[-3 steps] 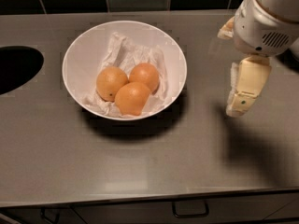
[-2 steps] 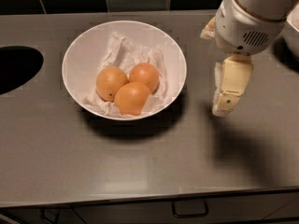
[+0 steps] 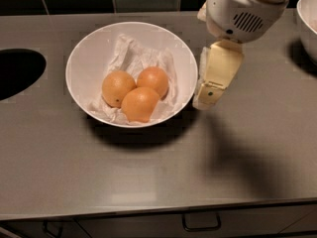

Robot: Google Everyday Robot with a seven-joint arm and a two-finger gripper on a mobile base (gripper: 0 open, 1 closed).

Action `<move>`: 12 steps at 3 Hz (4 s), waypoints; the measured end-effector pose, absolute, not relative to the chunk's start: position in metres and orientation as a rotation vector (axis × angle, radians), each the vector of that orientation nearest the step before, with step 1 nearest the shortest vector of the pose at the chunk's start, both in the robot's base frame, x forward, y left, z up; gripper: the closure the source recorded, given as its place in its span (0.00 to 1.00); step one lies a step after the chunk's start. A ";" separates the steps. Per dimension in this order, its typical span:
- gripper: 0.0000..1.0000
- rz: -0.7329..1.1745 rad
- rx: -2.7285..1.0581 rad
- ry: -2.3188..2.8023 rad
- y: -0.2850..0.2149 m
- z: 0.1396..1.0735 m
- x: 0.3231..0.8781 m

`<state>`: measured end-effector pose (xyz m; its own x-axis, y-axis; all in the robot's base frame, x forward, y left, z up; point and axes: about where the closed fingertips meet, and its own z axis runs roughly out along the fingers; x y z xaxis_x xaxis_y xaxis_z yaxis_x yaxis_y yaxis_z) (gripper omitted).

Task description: Pick orange from white bowl

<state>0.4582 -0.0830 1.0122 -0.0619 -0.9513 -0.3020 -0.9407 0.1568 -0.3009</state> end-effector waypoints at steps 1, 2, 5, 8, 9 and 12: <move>0.00 -0.033 -1.707 1.987 -0.060 1.037 0.454; 0.00 -0.033 -1.707 1.987 -0.060 1.037 0.453; 0.00 0.174 -1.649 2.158 -0.020 1.002 0.437; 0.00 0.255 -1.488 2.256 -0.020 0.983 0.436; 0.00 0.238 -1.357 2.320 -0.022 0.976 0.439; 0.00 0.240 -1.215 2.326 -0.008 0.967 0.448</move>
Offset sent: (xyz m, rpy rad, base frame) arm -0.0029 0.0179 0.0172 0.0456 -0.0407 -0.0229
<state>0.4480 -0.0083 0.9669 -0.4758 -0.7186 -0.5071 -0.8071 0.5859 -0.0729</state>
